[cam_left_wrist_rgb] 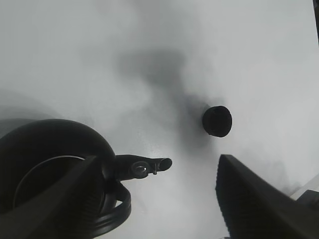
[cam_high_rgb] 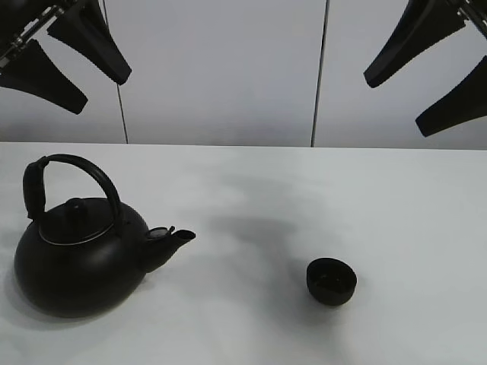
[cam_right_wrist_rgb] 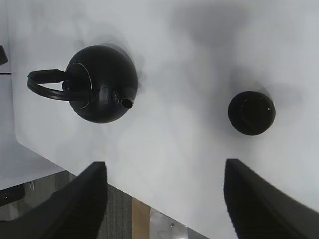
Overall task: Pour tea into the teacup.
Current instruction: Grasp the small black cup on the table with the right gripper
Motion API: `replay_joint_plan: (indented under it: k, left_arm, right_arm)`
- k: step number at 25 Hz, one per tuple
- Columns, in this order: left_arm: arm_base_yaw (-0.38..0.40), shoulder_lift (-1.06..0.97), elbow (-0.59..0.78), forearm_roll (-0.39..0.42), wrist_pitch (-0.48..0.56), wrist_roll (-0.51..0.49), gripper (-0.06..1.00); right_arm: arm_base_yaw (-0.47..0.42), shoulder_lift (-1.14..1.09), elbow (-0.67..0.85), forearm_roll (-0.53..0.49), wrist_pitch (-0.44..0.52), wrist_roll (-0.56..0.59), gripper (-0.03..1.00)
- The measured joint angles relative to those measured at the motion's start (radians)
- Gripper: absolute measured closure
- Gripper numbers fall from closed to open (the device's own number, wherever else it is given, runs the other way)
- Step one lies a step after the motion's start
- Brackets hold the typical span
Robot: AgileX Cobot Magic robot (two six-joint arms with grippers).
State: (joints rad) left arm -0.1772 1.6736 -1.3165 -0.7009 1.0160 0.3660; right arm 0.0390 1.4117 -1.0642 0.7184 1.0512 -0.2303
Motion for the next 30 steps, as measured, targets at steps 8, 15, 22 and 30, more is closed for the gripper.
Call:
replay_joint_plan:
  k: [8, 15, 22, 30]
  left_arm:
    - [0.0, 0.0, 0.0, 0.0, 0.0, 0.0, 0.47]
    - [0.0, 0.0, 0.0, 0.0, 0.0, 0.0, 0.47]
    - [0.0, 0.0, 0.0, 0.0, -0.001, 0.0, 0.47]
    - [0.0, 0.0, 0.0, 0.0, -0.003, 0.004, 0.47]
  right_arm:
    - [0.0, 0.0, 0.0, 0.0, 0.006, -0.006, 0.5]
    - [0.001, 0.0, -0.089, -0.018, 0.146, -0.11, 0.5]
    - [0.166, 0.007, -0.201, -0.194, 0.163, -0.151, 0.46]
    - [0.323, 0.139, -0.206, -0.439, 0.163, -0.02, 0.4]
